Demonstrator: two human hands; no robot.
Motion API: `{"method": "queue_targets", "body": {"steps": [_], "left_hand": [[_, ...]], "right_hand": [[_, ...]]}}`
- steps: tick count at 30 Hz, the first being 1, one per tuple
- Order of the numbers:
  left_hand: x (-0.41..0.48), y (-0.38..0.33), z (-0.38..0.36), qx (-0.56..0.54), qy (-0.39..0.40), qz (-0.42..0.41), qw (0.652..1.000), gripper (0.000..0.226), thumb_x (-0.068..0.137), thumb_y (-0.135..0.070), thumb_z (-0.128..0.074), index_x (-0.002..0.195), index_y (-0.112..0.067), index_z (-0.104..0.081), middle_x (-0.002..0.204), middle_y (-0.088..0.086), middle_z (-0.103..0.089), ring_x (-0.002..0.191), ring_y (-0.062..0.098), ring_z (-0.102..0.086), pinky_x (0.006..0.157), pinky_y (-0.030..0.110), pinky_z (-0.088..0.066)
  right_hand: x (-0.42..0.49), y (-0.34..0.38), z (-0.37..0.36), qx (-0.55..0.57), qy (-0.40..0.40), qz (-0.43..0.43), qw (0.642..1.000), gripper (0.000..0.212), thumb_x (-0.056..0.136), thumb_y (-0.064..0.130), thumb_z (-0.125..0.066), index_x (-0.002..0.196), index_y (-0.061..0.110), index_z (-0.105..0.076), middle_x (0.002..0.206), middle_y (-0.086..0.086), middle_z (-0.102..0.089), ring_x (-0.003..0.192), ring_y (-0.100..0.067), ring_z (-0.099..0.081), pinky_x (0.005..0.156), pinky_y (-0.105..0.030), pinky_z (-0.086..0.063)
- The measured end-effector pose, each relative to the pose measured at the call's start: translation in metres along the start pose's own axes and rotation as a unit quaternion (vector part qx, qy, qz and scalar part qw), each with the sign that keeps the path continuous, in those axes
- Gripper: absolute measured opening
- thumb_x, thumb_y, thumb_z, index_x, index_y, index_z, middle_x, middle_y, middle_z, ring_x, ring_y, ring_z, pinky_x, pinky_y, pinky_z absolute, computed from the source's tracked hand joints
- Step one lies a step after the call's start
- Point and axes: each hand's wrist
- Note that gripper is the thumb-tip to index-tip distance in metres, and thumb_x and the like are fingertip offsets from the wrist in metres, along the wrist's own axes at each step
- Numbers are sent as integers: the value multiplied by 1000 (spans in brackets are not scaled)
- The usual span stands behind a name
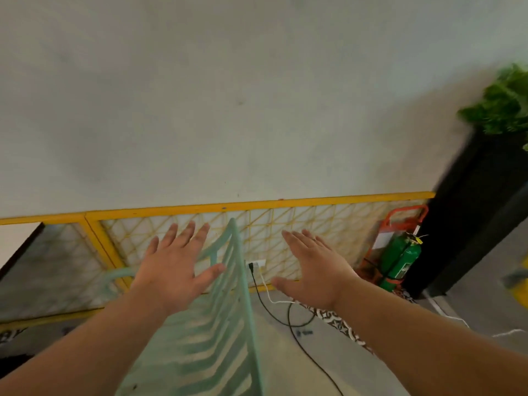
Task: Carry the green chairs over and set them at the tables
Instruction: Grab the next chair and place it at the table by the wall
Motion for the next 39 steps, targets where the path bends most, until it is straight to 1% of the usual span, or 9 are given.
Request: {"method": "queue_targets", "body": {"steps": [4, 7, 11, 14, 22, 26, 29, 34, 39], "left_hand": [[22, -10, -9, -4, -6, 72, 997, 102, 70, -94, -1, 157, -43, 15, 171, -8, 2, 156, 22, 3, 125, 50, -8], [25, -29, -15, -1, 4, 137, 991, 101, 74, -91, -4, 159, -40, 12, 171, -7, 1, 156, 24, 2, 125, 48, -9], [19, -62, -25, -23, -4, 228, 973, 97, 80, -88, -16, 161, -38, 6, 171, -5, -4, 156, 25, -1, 125, 50, -12], [-4, -81, -39, -41, -2, 284, 958, 101, 76, -91, -9, 161, -39, 6, 171, -6, -4, 156, 24, 0, 124, 50, -11], [-85, -106, -78, -47, 39, 414, 908, 101, 72, -92, -1, 158, -42, 14, 170, -7, 2, 156, 24, 6, 125, 49, -4], [-104, -123, -91, -59, 41, 450, 890, 97, 76, -91, -7, 156, -42, 17, 170, -6, 2, 156, 26, 7, 125, 51, -4], [-99, -126, -93, -55, 33, 485, 872, 94, 79, -91, -10, 156, -45, 18, 170, -6, 3, 156, 25, 8, 125, 53, -3], [-75, -125, -101, -53, -18, 549, 834, 93, 80, -91, -11, 156, -45, 15, 169, -8, 0, 155, 24, 4, 125, 52, -7], [-45, -164, -142, -92, -1, 607, 789, 89, 80, -92, -11, 151, -50, 23, 168, -9, 4, 155, 22, 7, 125, 50, -4]], "right_hand": [[54, -34, 4, -7, 20, 58, 998, 107, 78, 86, -35, 161, 27, 0, 170, 3, -8, 155, -16, 3, 125, -38, -2], [91, -59, 4, -9, 30, 120, 992, 107, 77, 84, -37, 162, 27, -3, 169, 1, -11, 155, -18, 1, 126, -39, -4], [126, -85, -2, -45, 82, 196, 976, 108, 77, 87, -32, 161, 27, 0, 170, 1, -8, 155, -20, 3, 125, -39, -1], [146, -93, -10, -61, 103, 245, 962, 110, 75, 90, -33, 161, 28, -3, 169, 0, -11, 155, -21, 0, 124, -41, -4], [166, -69, -61, -44, 148, 310, 938, 112, 75, 90, -40, 162, 28, -5, 168, 0, -14, 154, -21, -5, 123, -40, -9], [175, -48, -85, -57, 184, 352, 916, 113, 76, 89, -45, 162, 28, -6, 169, -1, -14, 155, -22, -4, 122, -40, -9], [193, -30, -100, -68, 204, 398, 892, 113, 74, 91, -42, 162, 28, -7, 168, -1, -17, 155, -23, -6, 123, -43, -11], [232, -7, -113, -51, 210, 478, 852, 115, 72, 93, -40, 162, 26, -12, 166, -2, -23, 153, -25, -14, 123, -45, -18], [282, -10, -132, -97, 222, 520, 819, 123, 63, 101, -32, 162, 28, -15, 164, -3, -27, 150, -27, -21, 121, -48, -24]]}}
Point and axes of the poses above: each hand's wrist, its own x-axis towards the middle knuckle, its own z-axis out of the back of the hand, y = z × x
